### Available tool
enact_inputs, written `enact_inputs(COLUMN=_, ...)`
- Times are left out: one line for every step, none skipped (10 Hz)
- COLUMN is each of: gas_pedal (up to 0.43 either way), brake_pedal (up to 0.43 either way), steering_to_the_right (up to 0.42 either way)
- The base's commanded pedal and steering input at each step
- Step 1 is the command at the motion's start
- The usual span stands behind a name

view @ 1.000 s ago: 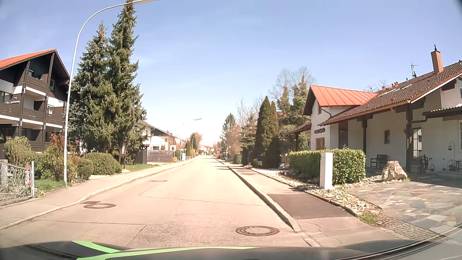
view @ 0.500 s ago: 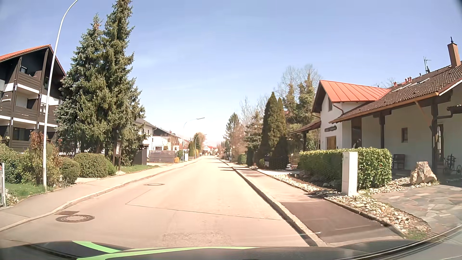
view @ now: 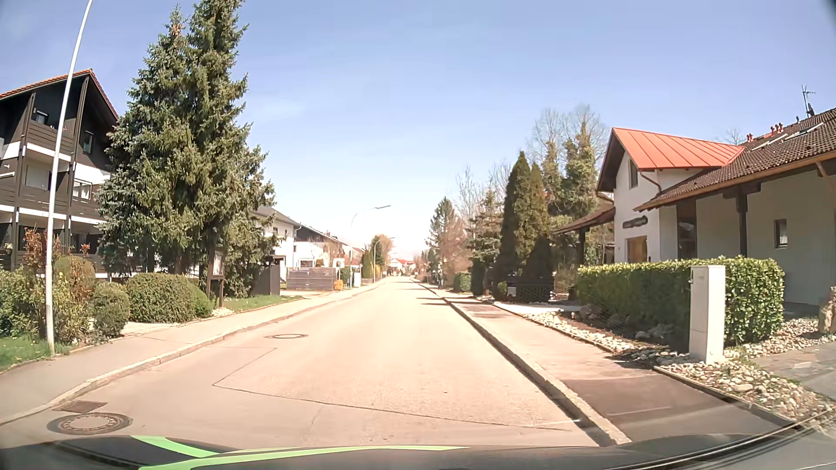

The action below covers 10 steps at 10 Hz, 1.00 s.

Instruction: Follow the waypoints while adhering to traffic rules and regulations

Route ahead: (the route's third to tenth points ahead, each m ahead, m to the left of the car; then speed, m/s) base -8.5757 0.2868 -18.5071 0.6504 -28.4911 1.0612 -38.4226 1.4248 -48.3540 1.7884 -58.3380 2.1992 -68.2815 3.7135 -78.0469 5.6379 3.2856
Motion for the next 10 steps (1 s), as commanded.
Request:
enact_inputs(gas_pedal=0.000, brake_pedal=0.146, steering_to_the_right=-0.134)
enact_inputs(gas_pedal=0.000, brake_pedal=0.152, steering_to_the_right=-0.131)
enact_inputs(gas_pedal=0.000, brake_pedal=0.159, steering_to_the_right=-0.122)
enact_inputs(gas_pedal=0.000, brake_pedal=0.183, steering_to_the_right=-0.107)
enact_inputs(gas_pedal=0.000, brake_pedal=0.189, steering_to_the_right=-0.088)
enact_inputs(gas_pedal=0.000, brake_pedal=0.201, steering_to_the_right=-0.070)
enact_inputs(gas_pedal=0.000, brake_pedal=0.207, steering_to_the_right=-0.054)
enact_inputs(gas_pedal=0.000, brake_pedal=0.207, steering_to_the_right=-0.047)
enact_inputs(gas_pedal=0.000, brake_pedal=0.226, steering_to_the_right=-0.044)
enact_inputs(gas_pedal=0.000, brake_pedal=0.232, steering_to_the_right=-0.036)
